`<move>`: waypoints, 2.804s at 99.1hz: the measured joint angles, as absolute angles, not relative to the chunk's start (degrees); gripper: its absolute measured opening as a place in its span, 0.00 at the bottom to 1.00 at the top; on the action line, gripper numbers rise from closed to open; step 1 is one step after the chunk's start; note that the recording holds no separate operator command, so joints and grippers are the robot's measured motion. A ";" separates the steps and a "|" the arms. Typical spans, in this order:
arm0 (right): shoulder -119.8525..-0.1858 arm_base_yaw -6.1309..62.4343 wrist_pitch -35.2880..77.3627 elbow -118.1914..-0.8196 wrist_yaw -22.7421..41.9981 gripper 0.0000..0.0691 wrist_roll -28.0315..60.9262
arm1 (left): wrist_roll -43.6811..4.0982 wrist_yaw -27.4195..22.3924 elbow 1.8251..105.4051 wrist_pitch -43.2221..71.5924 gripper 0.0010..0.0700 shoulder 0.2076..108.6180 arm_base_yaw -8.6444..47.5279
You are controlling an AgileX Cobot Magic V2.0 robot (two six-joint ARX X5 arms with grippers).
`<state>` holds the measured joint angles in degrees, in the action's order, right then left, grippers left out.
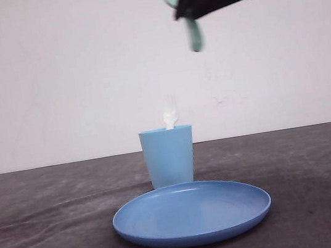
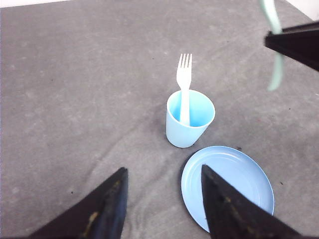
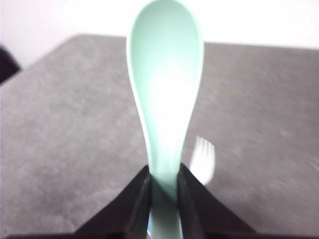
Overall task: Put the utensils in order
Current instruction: 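Carry the spoon with the right gripper and release it into the cup, then lower the open right gripper around the blue cup and close on it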
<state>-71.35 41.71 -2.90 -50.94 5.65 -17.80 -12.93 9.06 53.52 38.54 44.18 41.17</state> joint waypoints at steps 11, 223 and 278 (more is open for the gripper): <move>-75.16 42.02 -6.96 -50.94 5.85 0.09 -17.72 | -12.93 9.04 53.52 38.54 0.38 44.18 41.17; -78.52 47.24 28.62 -57.23 5.87 0.99 -21.50 | -15.73 9.10 53.52 39.62 0.38 44.21 41.19; -91.90 46.39 13.21 -57.23 5.98 0.99 -22.79 | -15.90 9.10 53.52 39.72 0.38 44.21 41.17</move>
